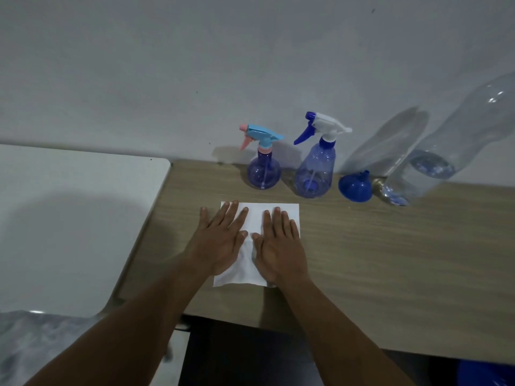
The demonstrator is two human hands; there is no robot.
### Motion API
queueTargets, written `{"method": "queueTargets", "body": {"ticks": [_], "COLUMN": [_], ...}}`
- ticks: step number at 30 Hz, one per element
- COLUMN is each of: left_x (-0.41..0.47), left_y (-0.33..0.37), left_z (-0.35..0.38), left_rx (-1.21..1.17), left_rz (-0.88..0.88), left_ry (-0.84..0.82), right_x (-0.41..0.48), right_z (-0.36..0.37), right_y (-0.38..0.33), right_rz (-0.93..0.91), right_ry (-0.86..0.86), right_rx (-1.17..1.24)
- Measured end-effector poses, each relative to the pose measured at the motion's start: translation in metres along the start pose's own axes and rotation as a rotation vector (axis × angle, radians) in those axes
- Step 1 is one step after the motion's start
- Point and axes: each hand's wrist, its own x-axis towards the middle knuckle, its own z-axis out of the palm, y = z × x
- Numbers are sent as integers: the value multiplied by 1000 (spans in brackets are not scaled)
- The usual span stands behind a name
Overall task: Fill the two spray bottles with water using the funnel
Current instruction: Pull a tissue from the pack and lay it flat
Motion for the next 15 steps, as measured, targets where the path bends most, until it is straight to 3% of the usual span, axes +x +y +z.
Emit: {"method": "queueTargets", "body": {"ticks": [15], "left_x": [51], "left_y": [164], "left_z": [-8], "left_rx": [-51], "left_rz": [30], "left_ry": [19], "right_x": [-36], "right_z": [-48], "right_y": [161], "right_rz": [30], "right_ry": [-38], "right_rx": [-80]}}
